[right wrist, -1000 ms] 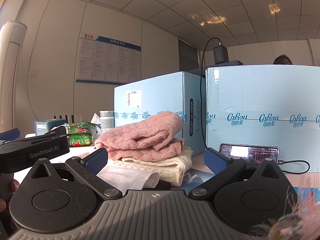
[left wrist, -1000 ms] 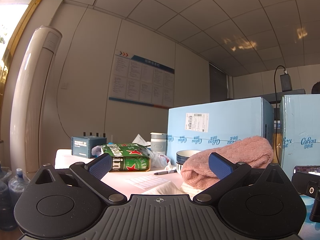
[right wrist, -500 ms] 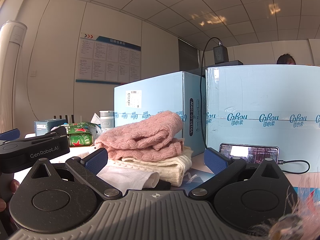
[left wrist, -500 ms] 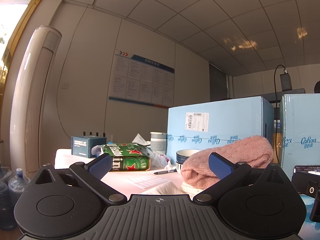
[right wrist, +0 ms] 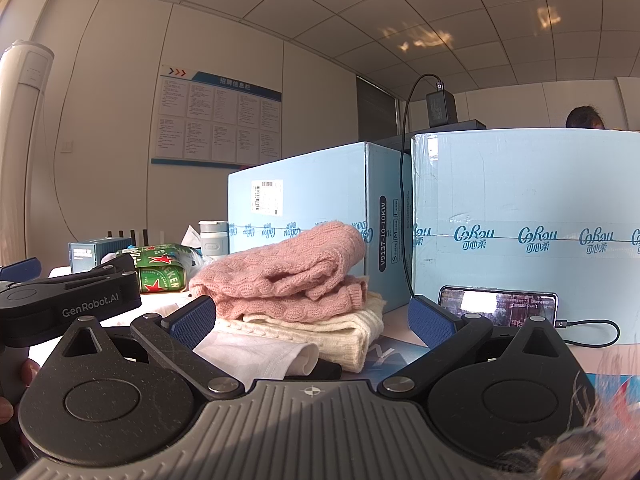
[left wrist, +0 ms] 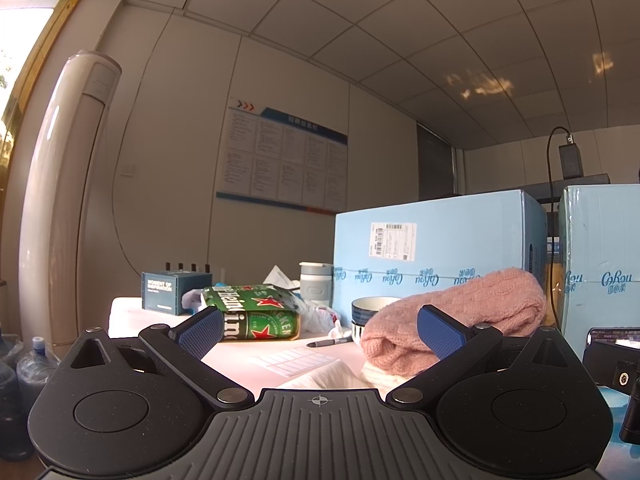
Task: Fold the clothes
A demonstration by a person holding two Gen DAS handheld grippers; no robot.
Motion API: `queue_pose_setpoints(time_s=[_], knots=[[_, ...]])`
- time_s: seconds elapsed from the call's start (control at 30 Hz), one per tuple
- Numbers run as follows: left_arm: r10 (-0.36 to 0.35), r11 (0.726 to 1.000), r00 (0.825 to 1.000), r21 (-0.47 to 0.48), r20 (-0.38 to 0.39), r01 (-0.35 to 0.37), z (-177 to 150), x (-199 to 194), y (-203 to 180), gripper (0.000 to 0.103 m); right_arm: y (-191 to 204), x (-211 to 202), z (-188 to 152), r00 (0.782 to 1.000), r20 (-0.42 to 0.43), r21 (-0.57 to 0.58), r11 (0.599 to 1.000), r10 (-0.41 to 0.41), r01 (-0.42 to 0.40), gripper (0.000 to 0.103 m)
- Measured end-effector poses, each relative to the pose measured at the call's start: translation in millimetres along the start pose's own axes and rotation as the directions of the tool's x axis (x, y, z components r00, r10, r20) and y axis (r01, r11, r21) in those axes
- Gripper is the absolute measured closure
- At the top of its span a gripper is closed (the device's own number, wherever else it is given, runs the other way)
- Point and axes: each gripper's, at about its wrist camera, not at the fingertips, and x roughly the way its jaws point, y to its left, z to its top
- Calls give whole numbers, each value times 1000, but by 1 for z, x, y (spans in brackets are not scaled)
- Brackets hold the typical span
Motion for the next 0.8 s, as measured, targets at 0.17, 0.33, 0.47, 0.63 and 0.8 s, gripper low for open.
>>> queue_pose_setpoints(time_s=[0.17, 0.33, 0.47, 0.63, 0.8], knots=[[-1, 1000, 1000, 0, 1, 1, 0, 0, 1, 0, 2, 0, 1, 1000, -1, 0, 1000, 0, 0, 0], [0, 1000, 1000, -2, 4, 0, 0, 0, 0, 0, 0, 0, 0, 1000, 7, 0, 1000, -1, 1, 0], [8, 1000, 999, -17, 31, -8, 1, -5, 3, 0, 0, -2, 0, 1000, 20, 0, 1000, -7, 7, 0], [-3, 999, 998, -45, 57, 5, 2, -9, 7, 0, -1, -4, 1, 999, 34, 1, 1000, -21, 21, 0], [-29, 997, 998, -69, 62, 34, 1, -9, 9, 0, -1, -7, 1, 998, 48, 4, 999, -38, 38, 0]])
